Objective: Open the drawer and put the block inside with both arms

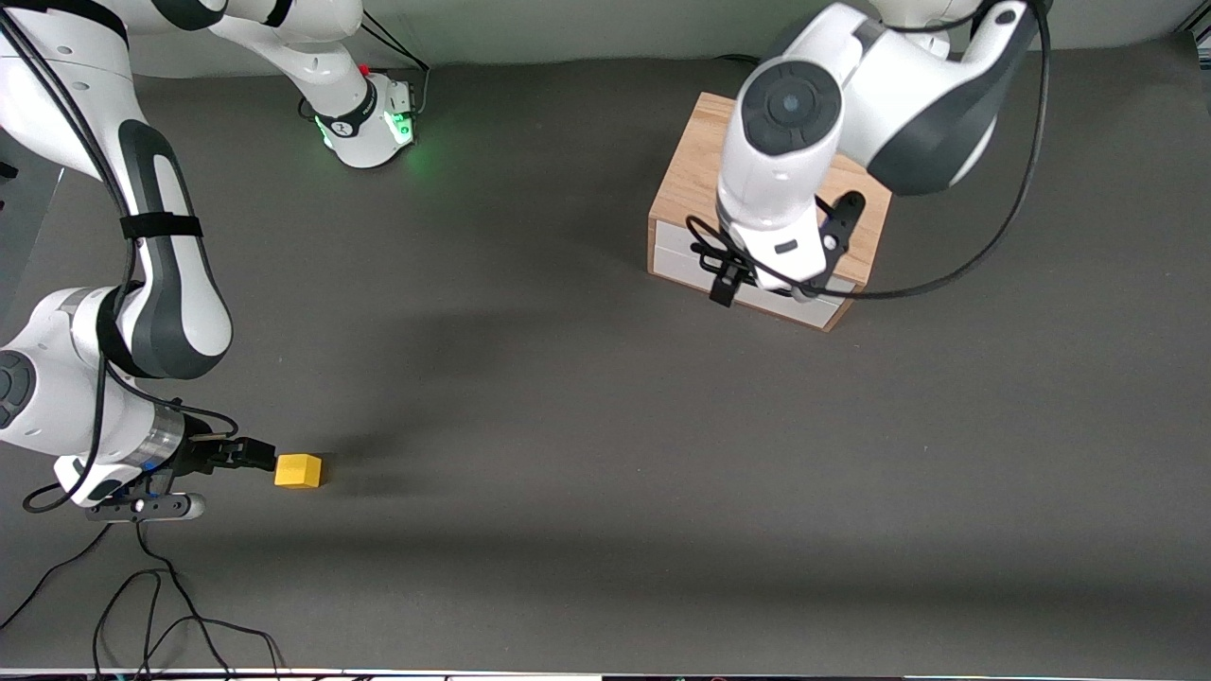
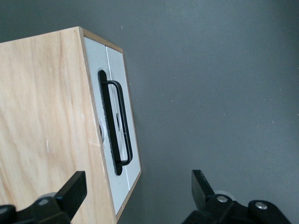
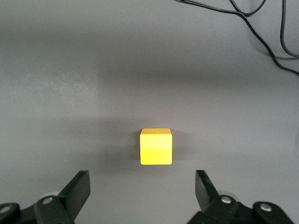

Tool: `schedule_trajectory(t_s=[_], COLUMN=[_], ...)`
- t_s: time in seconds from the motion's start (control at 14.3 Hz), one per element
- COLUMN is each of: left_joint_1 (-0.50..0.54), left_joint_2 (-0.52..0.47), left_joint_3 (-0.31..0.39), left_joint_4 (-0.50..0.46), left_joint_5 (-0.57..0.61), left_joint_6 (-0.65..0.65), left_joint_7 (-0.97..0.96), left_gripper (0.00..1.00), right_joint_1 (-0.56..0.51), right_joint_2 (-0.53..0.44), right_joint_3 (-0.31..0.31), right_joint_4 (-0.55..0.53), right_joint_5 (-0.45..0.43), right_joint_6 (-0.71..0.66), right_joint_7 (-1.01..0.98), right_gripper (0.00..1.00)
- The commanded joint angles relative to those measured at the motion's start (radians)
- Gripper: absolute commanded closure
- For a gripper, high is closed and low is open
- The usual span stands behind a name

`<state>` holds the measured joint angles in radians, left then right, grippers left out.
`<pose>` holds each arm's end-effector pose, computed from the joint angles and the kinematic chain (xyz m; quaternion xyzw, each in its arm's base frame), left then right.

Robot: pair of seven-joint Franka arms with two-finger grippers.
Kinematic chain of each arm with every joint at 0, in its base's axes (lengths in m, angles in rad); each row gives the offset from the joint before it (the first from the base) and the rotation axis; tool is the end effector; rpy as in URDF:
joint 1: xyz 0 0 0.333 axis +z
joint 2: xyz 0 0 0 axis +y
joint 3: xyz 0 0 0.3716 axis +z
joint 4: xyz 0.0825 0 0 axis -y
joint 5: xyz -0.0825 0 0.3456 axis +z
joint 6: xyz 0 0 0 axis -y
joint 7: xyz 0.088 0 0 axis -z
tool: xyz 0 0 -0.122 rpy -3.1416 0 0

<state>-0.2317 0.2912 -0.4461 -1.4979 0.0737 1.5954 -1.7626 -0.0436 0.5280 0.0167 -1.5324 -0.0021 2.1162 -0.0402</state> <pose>0.4941 -0.3392 0.5482 -0.8537 -0.5135 0.0527 0.0686 0.6966 -0.0211 0.4058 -0.9996 -0.0059 -0.0280 0.0023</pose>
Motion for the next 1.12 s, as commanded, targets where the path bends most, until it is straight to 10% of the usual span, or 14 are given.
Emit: schedule_trajectory(t_s=[0.0,1.05], left_joint_1=[0.014,0.046], left_joint_2=[0.023,0.12], left_joint_3=[-0.005,-0.003], left_joint_4=[-0.009,-0.295], left_joint_5=[0.002,0.014], left_joint_6=[0.02,0.294], left_joint_7=[0.011,0.017], left_gripper=[0.0,0.0], right_joint_1=[0.001,-0.007], right_joint_2=[-0.011,0.122], right_joint_3=[-0.003,-0.003], right_joint_4=[-0.011,-0.141], right_joint_5=[-0.009,-0.01], right_joint_6=[-0.015,0.264], right_joint_7=[-0.018,-0.029], right_gripper=[0.0,0.0])
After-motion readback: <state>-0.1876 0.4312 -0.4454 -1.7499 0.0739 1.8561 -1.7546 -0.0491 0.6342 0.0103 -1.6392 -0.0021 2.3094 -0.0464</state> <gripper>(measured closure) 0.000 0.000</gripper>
